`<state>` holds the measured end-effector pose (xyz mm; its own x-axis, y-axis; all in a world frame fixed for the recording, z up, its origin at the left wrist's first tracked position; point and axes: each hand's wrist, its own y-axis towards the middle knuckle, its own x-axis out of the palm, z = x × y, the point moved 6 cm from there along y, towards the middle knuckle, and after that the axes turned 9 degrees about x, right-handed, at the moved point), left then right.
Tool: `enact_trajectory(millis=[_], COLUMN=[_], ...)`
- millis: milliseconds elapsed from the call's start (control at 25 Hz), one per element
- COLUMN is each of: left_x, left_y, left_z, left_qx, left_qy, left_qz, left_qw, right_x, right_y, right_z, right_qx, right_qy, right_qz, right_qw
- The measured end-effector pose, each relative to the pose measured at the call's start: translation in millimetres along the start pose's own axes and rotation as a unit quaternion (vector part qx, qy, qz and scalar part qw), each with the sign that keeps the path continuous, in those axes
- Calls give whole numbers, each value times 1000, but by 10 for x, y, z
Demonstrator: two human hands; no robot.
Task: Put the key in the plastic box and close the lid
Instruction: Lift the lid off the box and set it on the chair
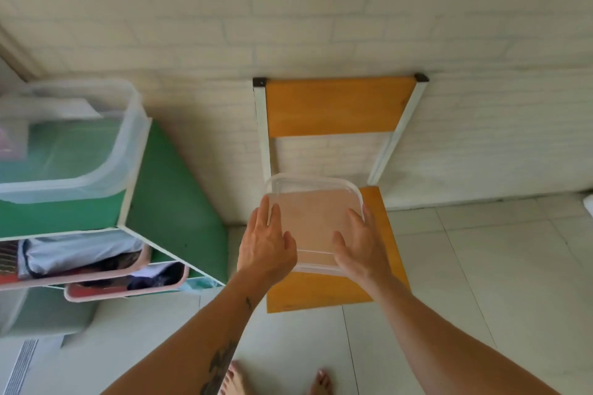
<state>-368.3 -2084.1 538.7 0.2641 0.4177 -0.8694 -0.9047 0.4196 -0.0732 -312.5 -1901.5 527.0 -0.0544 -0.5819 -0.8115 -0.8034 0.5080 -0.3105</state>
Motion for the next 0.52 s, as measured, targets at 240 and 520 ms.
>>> enact_trajectory(millis=[240, 520], left_x=[1063, 2050], left_y=[409, 589], left_z=[-531, -1015], left_qx=[5, -17], left_qy=[27, 14], left_qz=[-42, -70], left_qw=[999, 997], right_x=[896, 1639], right_y=[601, 1076], right_z=[546, 1047], right_qx=[26, 19], right_qy=[-27, -72], right_qz=[-4, -15], right_qw=[999, 997])
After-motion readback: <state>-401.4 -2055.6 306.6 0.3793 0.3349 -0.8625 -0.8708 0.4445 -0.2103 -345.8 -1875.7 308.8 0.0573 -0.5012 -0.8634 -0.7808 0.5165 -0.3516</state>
